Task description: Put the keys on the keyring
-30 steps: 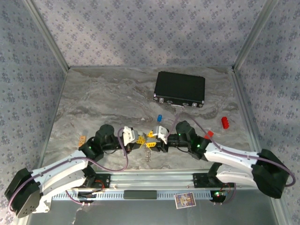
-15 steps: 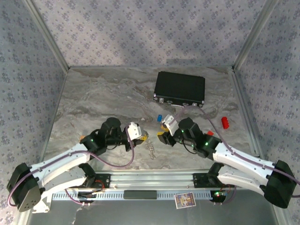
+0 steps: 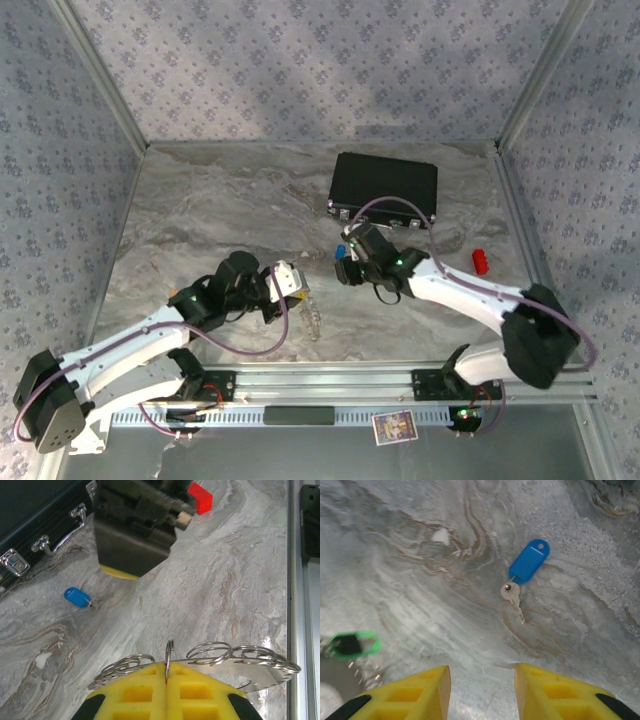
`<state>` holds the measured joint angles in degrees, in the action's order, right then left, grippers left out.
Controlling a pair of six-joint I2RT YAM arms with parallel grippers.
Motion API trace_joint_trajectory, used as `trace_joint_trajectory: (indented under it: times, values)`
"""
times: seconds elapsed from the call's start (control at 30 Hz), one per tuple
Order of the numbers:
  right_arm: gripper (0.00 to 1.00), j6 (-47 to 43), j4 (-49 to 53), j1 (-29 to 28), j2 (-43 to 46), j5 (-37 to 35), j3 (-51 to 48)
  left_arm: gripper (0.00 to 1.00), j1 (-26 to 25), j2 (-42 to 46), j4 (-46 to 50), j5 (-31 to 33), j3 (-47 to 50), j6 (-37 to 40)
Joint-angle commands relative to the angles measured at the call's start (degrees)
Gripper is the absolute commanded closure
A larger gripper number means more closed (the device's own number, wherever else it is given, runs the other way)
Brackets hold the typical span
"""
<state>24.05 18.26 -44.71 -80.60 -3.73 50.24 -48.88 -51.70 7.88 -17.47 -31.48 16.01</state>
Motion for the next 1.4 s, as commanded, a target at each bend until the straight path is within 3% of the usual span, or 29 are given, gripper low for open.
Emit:
trace_joint_trajectory:
  times: [0.0, 0.23, 0.43, 0.97, 1.37]
  values:
    - [0.60, 5.40, 2.70, 1.41, -4.52, -3.00, 3.52, 1.00, -0.34, 1.82, 0.73, 1.86, -2.26, -0.38]
    - [0.62, 5.87, 1.55, 2.21, -15.57, -1.08, 10.41, 1.00, -0.49, 1.88, 0.84, 2.17, -2.35, -0.72]
    - [0.68, 7.27, 1.97, 2.18, -19.86, -3.06, 12.64, 1.00, -0.69, 1.47, -0.10, 1.66, -1.91, -1.02]
    - [0.75, 10.12, 4.02, 2.33, -26.22, -7.26, 16.83, 1.00, -0.66, 1.01, -0.59, 1.29, -1.83, -0.45]
    - [0.93, 10.05, 4.46, 2.26, -26.89, -7.69, 17.60, 1.00, -0.64, 0.73, -0.75, 1.29, -1.91, -0.21]
